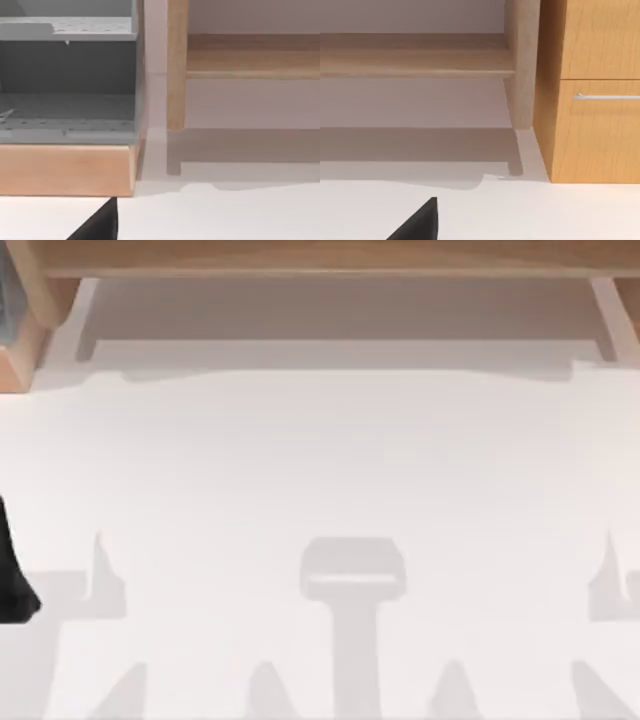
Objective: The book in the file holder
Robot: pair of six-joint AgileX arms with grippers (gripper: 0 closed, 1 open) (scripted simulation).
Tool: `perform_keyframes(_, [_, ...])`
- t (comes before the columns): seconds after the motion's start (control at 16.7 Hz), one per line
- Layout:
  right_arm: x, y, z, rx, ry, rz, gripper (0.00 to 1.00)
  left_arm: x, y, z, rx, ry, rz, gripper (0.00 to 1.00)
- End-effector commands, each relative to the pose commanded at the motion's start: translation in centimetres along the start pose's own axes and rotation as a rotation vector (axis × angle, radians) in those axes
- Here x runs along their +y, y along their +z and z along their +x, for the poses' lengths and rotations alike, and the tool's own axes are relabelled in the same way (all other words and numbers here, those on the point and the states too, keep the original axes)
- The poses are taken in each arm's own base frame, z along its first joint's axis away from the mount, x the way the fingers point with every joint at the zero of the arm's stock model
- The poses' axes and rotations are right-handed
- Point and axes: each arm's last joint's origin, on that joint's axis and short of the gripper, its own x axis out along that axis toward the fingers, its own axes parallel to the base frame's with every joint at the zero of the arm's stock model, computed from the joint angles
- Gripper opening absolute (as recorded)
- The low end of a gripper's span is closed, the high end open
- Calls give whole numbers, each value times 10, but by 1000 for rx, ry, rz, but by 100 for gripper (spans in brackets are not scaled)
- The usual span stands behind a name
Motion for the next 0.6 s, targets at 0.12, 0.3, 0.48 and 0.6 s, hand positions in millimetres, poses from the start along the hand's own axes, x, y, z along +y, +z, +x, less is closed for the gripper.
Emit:
perform_keyframes(0.12, [0, 0, 0, 0, 0, 0, 100, 0, 0, 0, 0, 0, 0, 100])
perform_keyframes(0.3, [0, 0, 0, 0, 0, 0, 100, -1, 14, 0, -2, -3, -1, 100])
perform_keyframes(0.48, [0, 0, 0, 0, 0, 0, 100, -4, 51, 4, -2, -6, -3, 100])
perform_keyframes(0.6, [0, 0, 0, 0, 0, 0, 100, -6, 85, 12, -2, -7, -4, 100])
